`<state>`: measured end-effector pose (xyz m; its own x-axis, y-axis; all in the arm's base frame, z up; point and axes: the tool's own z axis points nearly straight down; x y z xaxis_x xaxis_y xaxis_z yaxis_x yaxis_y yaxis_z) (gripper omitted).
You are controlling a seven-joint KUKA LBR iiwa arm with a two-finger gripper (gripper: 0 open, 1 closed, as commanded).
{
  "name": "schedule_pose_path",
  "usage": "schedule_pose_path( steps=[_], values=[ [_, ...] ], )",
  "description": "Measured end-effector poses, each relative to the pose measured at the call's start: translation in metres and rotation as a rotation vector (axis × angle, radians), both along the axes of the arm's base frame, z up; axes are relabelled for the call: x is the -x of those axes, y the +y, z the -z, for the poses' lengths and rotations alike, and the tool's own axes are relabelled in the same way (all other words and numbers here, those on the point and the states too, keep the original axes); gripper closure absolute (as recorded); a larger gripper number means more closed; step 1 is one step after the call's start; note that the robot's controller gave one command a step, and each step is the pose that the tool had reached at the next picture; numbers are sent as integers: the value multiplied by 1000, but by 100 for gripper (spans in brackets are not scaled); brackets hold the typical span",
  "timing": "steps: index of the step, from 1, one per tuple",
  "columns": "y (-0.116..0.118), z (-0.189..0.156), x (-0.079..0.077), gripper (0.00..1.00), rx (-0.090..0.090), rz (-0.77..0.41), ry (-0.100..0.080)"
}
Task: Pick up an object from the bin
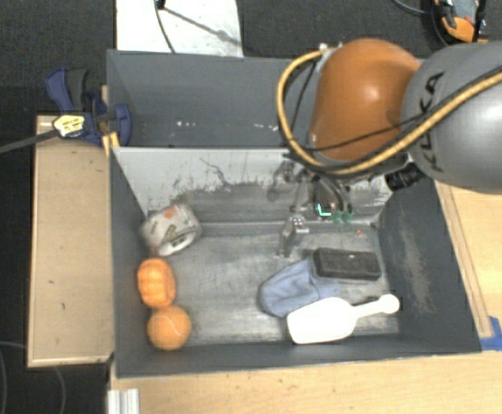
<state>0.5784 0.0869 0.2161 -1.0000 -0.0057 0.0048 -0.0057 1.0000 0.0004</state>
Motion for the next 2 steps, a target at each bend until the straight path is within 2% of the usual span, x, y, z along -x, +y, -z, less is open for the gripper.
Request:
schedule_pose_path(
  steps=[1,2],
  values=[
    [0,-5,-2,0,-1,2,-8],
    [-18,51,41,0,-1,-35,-12]
  ],
)
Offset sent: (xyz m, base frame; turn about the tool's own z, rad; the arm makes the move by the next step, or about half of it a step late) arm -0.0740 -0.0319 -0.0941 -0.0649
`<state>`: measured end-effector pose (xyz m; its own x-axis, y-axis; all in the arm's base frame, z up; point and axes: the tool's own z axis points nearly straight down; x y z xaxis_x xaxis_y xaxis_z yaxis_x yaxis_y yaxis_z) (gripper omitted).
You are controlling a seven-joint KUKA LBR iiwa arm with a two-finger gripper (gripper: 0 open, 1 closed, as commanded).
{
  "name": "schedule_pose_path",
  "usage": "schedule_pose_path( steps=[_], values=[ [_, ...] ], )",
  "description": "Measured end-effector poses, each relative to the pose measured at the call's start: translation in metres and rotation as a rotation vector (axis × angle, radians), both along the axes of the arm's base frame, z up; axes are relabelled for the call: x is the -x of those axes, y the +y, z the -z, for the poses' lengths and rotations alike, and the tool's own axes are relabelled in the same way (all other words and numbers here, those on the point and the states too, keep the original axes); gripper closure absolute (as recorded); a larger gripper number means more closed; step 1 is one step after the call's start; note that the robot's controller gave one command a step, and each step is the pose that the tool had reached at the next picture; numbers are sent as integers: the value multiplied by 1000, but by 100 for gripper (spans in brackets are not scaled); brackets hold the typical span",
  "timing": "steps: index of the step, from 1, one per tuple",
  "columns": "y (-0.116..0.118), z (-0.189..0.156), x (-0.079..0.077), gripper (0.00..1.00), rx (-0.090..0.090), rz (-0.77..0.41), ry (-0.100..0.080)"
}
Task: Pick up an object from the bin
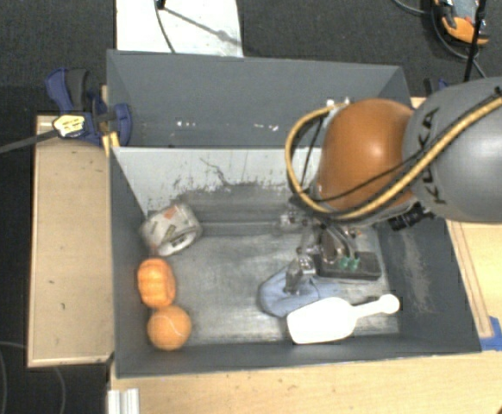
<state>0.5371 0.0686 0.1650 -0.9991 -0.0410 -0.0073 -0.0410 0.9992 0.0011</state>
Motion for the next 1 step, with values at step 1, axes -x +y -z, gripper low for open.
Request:
schedule_pose_path(
  steps=[1],
  values=[
    [-6,22,28,0,2,-64,15]
  ],
)
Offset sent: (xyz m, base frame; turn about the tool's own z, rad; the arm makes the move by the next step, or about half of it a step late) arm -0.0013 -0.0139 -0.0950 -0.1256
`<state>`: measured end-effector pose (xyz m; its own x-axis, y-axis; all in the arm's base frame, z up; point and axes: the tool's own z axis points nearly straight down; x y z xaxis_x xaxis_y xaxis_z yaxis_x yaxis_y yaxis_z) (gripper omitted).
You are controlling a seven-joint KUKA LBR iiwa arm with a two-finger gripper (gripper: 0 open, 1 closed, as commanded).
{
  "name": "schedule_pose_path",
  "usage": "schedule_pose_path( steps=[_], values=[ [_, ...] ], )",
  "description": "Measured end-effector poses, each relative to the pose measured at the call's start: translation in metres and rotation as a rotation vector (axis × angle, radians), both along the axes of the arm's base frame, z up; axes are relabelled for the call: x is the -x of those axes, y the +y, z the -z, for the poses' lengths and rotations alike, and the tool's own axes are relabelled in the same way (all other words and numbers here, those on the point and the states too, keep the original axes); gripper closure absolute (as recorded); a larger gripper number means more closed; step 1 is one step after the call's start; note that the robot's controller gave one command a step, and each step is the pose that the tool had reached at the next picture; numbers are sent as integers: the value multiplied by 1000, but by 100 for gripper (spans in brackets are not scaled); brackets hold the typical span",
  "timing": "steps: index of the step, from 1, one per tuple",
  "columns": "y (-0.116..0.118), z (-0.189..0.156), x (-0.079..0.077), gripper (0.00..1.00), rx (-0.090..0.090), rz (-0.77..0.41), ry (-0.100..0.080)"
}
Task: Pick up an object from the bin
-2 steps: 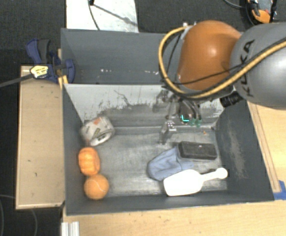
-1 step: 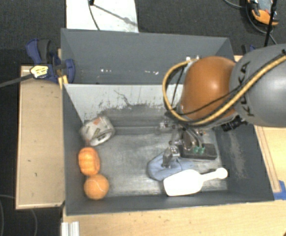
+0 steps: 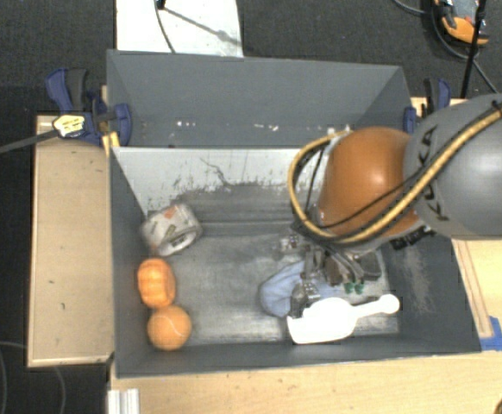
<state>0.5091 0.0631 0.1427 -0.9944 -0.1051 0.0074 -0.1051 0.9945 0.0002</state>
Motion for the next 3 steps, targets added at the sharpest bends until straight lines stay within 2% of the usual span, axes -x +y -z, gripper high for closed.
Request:
schedule_pose_path(
  steps=[1,2,3],
  values=[
    [-8,69,-29,100,-3,-58,-12],
    [-8,69,-29,100,-3,-56,-12],
    [-7,-80,-25,100,-1,-48,-12]
  ],
)
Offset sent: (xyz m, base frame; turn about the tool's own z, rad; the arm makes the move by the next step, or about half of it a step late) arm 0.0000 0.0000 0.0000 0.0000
